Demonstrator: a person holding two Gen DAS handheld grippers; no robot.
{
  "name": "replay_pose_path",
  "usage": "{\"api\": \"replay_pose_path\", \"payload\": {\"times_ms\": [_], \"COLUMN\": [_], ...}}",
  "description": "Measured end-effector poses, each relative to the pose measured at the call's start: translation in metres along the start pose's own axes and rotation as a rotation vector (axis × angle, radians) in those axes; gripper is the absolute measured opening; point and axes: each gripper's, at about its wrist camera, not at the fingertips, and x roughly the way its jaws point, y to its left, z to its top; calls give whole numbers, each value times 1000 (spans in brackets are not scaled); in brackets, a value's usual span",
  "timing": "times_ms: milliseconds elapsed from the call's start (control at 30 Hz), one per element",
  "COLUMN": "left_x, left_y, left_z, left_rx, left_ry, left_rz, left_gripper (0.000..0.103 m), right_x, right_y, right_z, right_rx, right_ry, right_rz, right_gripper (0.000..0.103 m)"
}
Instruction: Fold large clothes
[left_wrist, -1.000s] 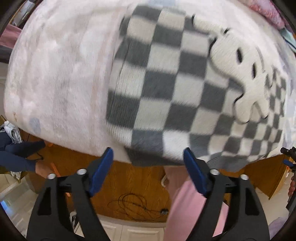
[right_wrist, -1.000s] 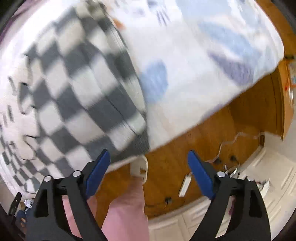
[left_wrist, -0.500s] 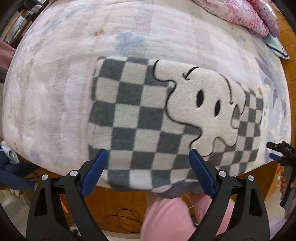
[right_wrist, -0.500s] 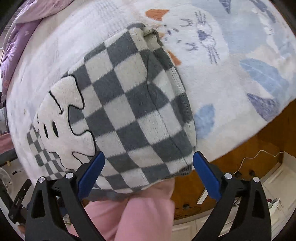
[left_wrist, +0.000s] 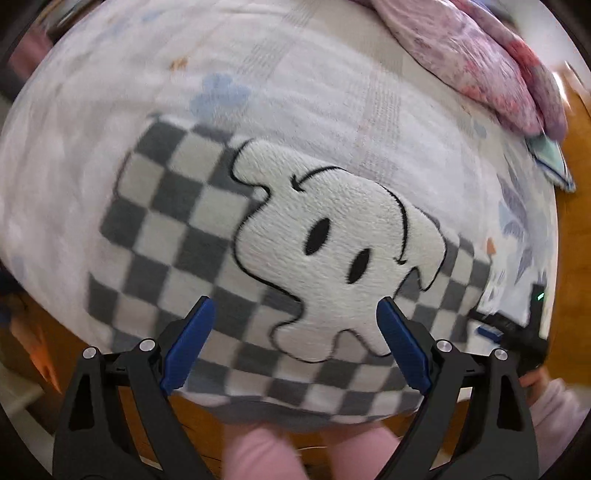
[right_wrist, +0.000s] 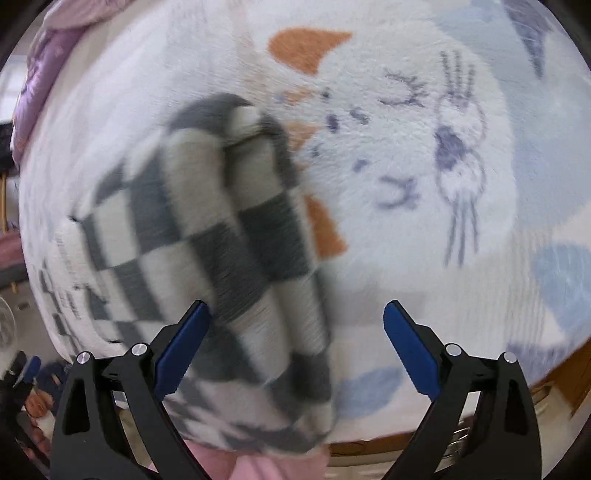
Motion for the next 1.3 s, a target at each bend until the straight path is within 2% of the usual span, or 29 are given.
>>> {"api": "replay_pose_path", "payload": {"times_ms": [133, 267, 367, 500, 567, 600, 633, 667, 700, 733, 900, 933, 1033, 1133, 1233, 1300], "left_x": [14, 25, 27, 36, 41, 43, 44, 47, 49, 51, 42, 44, 49, 51, 55, 58], "left_y": [-24, -45, -63, -77, -79, -79, -78, -75, -73, -71, -67, -65, -62, -61, -66, -74], "left_z": [-11, -20, -25, -26, -23, -22, -21, -19, -18, -15, -9, -7, -1, 8, 19, 32], "left_rx": [-23, -8, 44, 78, 77, 71, 65, 52, 44, 41, 71, 73, 71, 52, 62, 110], "left_ry": [2, 5, -25, 7, 29, 38, 48, 67, 80, 89, 33, 43, 60, 64, 68, 55], "left_rz": [36, -13, -14, -4, 13, 20, 19, 12, 10, 15, 45, 40, 60, 38, 18, 57], "left_gripper": [90, 90, 90, 90, 90, 90, 90, 90, 89, 89, 89, 89, 89, 89, 89, 89], "right_x": [29, 36, 38, 39, 36, 34, 34, 35, 39, 41, 52, 51, 43, 42, 53, 53], "right_y": [-18, -20, -20, -17, -15, -16, -17, -18, -17, -16, -6, -5, -5, -9, -14, -14], "right_z": [22, 35, 40, 42, 39, 37, 33, 24, 21, 19, 22, 21, 15, 16, 19, 21], "right_rx": [14, -28, -33, -13, 1, 19, 46, 88, 134, 151, 194, 187, 171, 160, 212, 225], "right_ry": [126, 213, 246, 247, 231, 225, 230, 245, 269, 274, 234, 226, 200, 199, 208, 211], "right_rz": [122, 163, 166, 147, 171, 202, 244, 322, 416, 443, 367, 377, 455, 493, 471, 460], "right_gripper": [97, 97, 97, 97, 94, 93, 87, 78, 77, 77, 77, 77, 67, 67, 67, 71]}}
